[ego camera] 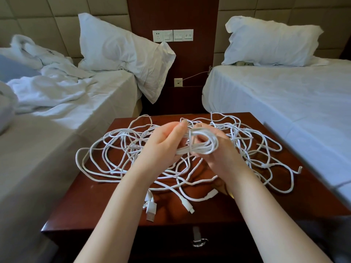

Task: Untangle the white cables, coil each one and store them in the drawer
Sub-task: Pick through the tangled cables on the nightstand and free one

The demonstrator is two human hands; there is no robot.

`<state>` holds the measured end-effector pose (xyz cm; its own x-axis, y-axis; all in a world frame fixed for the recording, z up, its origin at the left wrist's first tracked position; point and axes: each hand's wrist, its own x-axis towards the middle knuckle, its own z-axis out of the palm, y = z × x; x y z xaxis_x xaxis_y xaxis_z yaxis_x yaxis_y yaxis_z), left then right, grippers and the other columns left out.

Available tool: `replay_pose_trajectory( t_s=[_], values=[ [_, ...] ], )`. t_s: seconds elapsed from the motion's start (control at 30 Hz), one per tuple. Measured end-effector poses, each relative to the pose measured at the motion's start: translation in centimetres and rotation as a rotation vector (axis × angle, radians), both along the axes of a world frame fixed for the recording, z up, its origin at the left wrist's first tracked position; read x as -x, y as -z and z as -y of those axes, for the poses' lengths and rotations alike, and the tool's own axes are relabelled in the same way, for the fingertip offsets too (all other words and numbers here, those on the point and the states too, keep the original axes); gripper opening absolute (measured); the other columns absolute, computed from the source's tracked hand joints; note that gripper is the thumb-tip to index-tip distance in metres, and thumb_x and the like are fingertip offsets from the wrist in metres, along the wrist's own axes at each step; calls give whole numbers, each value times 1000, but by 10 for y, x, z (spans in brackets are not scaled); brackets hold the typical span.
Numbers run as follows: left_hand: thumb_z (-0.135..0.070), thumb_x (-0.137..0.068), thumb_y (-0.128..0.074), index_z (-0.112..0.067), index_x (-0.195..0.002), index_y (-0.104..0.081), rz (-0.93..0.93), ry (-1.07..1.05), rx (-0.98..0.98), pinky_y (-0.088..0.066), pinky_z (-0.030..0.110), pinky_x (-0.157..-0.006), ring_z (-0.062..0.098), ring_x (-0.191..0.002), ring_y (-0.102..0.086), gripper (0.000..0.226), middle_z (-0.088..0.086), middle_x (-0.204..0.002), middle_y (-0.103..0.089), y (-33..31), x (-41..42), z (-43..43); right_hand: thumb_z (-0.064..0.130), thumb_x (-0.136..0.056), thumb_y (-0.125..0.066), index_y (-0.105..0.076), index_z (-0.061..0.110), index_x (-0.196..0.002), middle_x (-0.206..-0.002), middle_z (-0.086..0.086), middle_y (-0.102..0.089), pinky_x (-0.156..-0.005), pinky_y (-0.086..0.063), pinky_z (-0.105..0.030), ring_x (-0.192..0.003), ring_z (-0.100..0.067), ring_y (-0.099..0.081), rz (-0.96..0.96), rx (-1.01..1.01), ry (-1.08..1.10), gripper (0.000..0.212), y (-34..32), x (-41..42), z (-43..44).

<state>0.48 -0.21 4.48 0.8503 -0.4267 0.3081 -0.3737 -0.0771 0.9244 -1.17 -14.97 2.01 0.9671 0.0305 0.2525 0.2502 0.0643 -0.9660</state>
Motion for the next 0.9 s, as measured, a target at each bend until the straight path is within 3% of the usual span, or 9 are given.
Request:
replay_pose_trajectory(
  t_s=[0.03,0.07,0.1,0.13,0.2,0.27,0.53,0.77,0.9],
  values=[
    [-25,-101,-38,0,-72,-49,-11,42,-25,-24,14,-38,6,-39,-29,40,-4,-51,-34,-1,1,0,-10,-95,-42,-46,-19,-127,-93,-30,-66,-53,-45,-6,-54,4,-61,-15,-110,-8,33,-1,1,4],
    [-25,-101,-39,7,-80,-51,-29,81,-51,-23,14,-38,5,-39,-28,40,-3,-52,-34,-1,1,0,-1,-96,-46,-48,-14,-129,-122,-39,-46,-59,-50,-9,-63,-1,-64,-57,-199,-21,35,-3,1,4],
    [-26,-100,-40,10,-86,-52,-45,109,-82,-23,14,-38,5,-39,-28,41,-4,-52,-35,-2,2,-1,12,-94,-53,-53,-4,-127,-98,-27,-66,-67,-53,-16,-73,-9,-67,-105,-270,-44,36,-3,0,4],
    [-28,-99,-41,9,-88,-55,-54,125,-119,-23,14,-38,4,-39,-28,41,-7,-51,-37,-3,2,-2,22,-90,-58,-59,3,-118,-92,-21,-65,-72,-53,-22,-78,-16,-66,-137,-300,-69,34,-4,-1,5],
    [-30,-98,-42,-7,-84,-63,-64,137,-198,-24,16,-40,4,-39,-29,34,-11,-49,-40,-4,4,-3,28,-90,-59,-58,8,-83,-68,-10,-50,-63,-46,-22,-61,-18,-51,-96,-285,-86,22,-3,-6,7],
    [-31,-99,-44,-17,-84,-66,-76,147,-275,-25,17,-41,5,-40,-29,30,-9,-51,-40,-4,6,-3,23,-94,-53,-46,14,-65,-53,0,-33,-50,-30,-20,-48,-11,-30,-40,-276,-76,31,-2,-8,8],
    [-31,-100,-42,2,-97,-63,38,-2,-449,-25,13,-40,4,-39,-29,39,-5,-52,-37,0,-1,3,14,-98,-50,-53,25,-56,-46,9,-31,-46,-29,-15,-42,-5,-26,61,-96,106,44,-11,-7,3],
    [-31,-101,-40,-13,-63,-43,35,-379,-238,-24,25,-46,12,-47,-29,42,-1,-53,-34,22,-14,17,18,-99,-51,-53,14,-70,-53,7,-42,-54,-36,-16,-51,-6,-37,157,165,241,30,-14,-4,-4],
    [-32,-100,-43,-17,-87,-50,-15,-439,-186,-30,17,-41,11,-50,-38,21,1,-65,-49,24,-19,17,18,-101,-46,-54,16,-74,-59,-2,-43,-63,-37,-29,-61,-21,-37,147,199,219,28,-14,-4,-8]
  ],
)
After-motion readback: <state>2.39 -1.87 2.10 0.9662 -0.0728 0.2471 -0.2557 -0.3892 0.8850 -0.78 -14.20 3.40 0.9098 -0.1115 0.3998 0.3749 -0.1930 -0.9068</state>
